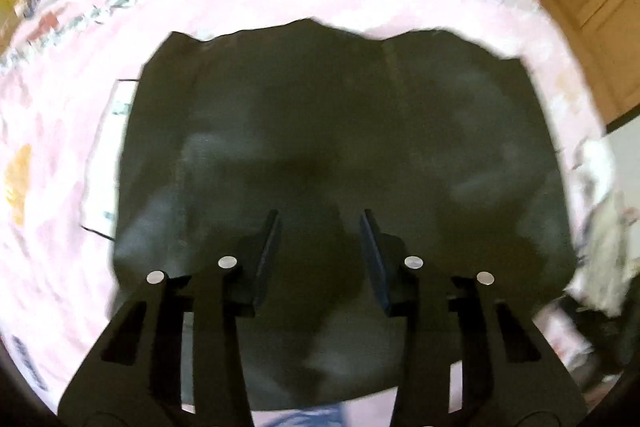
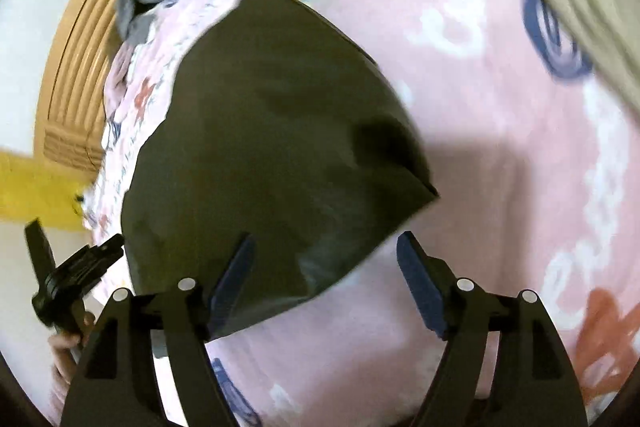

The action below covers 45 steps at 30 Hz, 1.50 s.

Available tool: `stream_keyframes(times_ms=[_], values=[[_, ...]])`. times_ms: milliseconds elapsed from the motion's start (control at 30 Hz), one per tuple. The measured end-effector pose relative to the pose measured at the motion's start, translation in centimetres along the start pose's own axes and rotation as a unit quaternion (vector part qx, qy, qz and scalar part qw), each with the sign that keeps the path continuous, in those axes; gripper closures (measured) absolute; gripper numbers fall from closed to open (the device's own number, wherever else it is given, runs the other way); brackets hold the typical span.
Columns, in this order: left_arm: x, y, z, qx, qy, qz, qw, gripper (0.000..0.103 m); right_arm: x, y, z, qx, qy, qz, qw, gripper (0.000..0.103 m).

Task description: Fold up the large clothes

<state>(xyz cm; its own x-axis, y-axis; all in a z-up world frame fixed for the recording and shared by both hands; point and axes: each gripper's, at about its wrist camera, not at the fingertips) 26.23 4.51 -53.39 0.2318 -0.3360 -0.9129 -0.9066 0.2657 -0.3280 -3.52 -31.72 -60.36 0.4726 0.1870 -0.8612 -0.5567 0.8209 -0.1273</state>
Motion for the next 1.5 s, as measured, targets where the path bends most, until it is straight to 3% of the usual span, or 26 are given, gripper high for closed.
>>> stream_keyframes(times_ms=[67, 133, 167, 233, 267, 467, 600, 700, 800, 933, 1067, 1100, 1167, 1233, 1333, 1433, 1500], values=[[0.2, 0.0, -0.8, 0.009, 0.011, -0.005, 0.9999, 0.066, 0.8, -1.0, -1.9, 0.025, -0.036, 0.009, 0.999, 0.032], [0.2, 0.8, -1.7, 0.026, 0.020, -0.005, 0.9995, 0.066, 2.1, -2.1, -1.8, 0.032, -0.036, 0.006, 0.999, 0.032], [0.4, 1.0, -2.6, 0.031, 0.006, 0.012, 0.9994, 0.067, 2.4, -2.3, -1.9, 0.035, -0.040, -0.001, 0.999, 0.032], [1.4, 0.5, -3.2, 0.032, -0.002, 0.043, 0.9986, 0.084, 3.5, -2.9, -1.6, 0.036, -0.047, -0.019, 0.998, 0.031], [1.6, 0.7, -3.2, 0.032, 0.001, 0.050, 0.9982, 0.102, 3.7, -2.9, -1.6, 0.033, -0.046, -0.023, 0.998, 0.031], [3.8, -0.1, -4.6, 0.035, 0.004, 0.065, 0.9972, 0.103, 4.4, -3.5, -1.4, 0.030, -0.056, -0.055, 0.996, 0.038], [7.5, 0.5, -4.0, -0.024, 0.039, 0.103, 0.9936, 0.103, 5.5, -3.9, -2.1, 0.046, -0.060, -0.049, 0.996, 0.039], [10.6, 1.7, -2.5, -0.079, 0.051, 0.121, 0.9882, 0.103, 5.3, -4.2, -1.6, 0.033, -0.046, -0.050, 0.997, 0.048], [11.9, 2.0, -1.3, -0.116, 0.080, 0.118, 0.9831, 0.103, 4.6, -4.6, -1.1, 0.016, -0.052, -0.044, 0.998, 0.066], [10.8, 1.8, -1.3, -0.114, 0.089, 0.111, 0.9834, 0.103, 2.6, -4.5, 1.9, -0.025, -0.034, -0.064, 0.997, 0.079], [5.6, 2.4, -2.2, -0.114, 0.145, 0.065, 0.9806, 0.103, 0.6, -4.0, 4.6, -0.067, -0.029, -0.085, 0.994, 0.083], [5.0, 2.9, -2.0, -0.127, 0.158, 0.065, 0.9770, 0.103, 0.1, -3.8, 5.4, -0.081, -0.021, -0.094, 0.992, 0.084], [4.9, 4.2, -0.6, -0.183, 0.201, 0.069, 0.9598, 0.103, -0.7, -3.3, 6.6, -0.093, -0.008, -0.110, 0.990, 0.085], [6.1, 5.6, 0.0, -0.212, 0.217, 0.081, 0.9495, 0.103, -1.3, -2.7, 8.1, -0.117, -0.002, -0.121, 0.986, 0.085], [9.7, 7.8, -0.1, -0.231, 0.210, 0.109, 0.9439, 0.103, -2.2, -1.9, 10.6, -0.176, -0.002, -0.132, 0.975, 0.086], [11.6, 8.6, 0.6, -0.253, 0.222, 0.100, 0.9363, 0.103, -2.4, -0.6, 13.3, -0.240, -0.004, -0.129, 0.962, 0.087], [11.2, 8.7, 0.7, -0.263, 0.224, 0.099, 0.9332, 0.103, -2.8, 0.9, 15.6, -0.289, 0.001, -0.141, 0.947, 0.087]])
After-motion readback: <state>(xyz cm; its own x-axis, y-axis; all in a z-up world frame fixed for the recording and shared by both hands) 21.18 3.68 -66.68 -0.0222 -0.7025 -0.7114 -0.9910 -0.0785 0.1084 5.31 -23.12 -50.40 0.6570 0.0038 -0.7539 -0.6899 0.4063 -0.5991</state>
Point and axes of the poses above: each gripper's, at about its wrist camera, not at the fingertips, and x roughly the way its jaws point, z to its left, y to its underside, and after that the axes turned 3 degrees about y, right-handed
